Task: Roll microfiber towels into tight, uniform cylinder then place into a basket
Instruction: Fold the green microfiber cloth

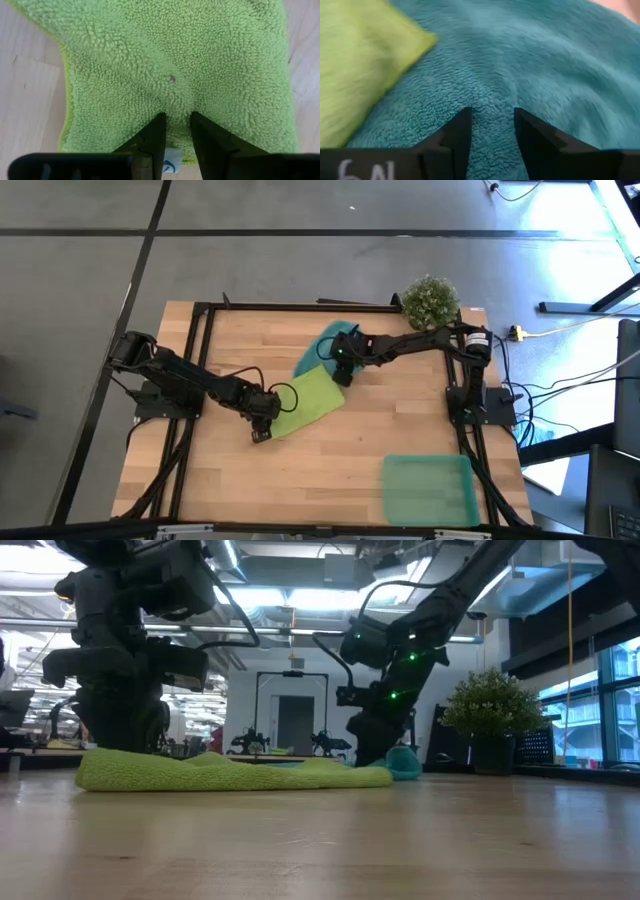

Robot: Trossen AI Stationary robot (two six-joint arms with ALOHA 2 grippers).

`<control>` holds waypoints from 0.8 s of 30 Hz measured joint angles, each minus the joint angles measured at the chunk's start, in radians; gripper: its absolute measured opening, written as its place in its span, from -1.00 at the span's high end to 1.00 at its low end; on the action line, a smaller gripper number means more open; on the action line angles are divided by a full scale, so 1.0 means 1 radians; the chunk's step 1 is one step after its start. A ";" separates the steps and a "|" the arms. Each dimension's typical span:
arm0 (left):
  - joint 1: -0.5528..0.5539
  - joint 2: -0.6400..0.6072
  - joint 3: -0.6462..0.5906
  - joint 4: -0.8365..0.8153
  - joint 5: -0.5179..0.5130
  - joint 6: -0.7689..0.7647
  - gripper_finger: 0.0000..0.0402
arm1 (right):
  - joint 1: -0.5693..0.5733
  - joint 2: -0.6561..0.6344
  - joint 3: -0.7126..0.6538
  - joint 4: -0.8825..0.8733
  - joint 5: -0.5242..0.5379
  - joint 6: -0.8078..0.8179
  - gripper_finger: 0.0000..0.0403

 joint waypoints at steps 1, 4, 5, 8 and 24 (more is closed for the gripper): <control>-0.003 0.000 0.000 0.000 0.001 0.000 0.56 | -0.002 0.000 0.000 0.000 0.032 0.025 0.26; -0.016 0.000 0.000 0.002 0.023 -0.011 0.56 | -0.015 0.000 0.000 0.005 0.118 0.063 0.26; -0.024 0.000 0.000 0.004 0.031 -0.022 0.56 | -0.020 0.000 0.000 0.005 0.131 0.064 0.26; -0.040 0.000 0.000 0.002 0.053 -0.049 0.56 | -0.038 0.000 0.000 0.015 0.137 0.076 0.26; -0.074 -0.110 0.087 -0.119 0.092 -0.073 0.56 | -0.049 -0.001 0.083 -0.001 0.124 0.006 0.26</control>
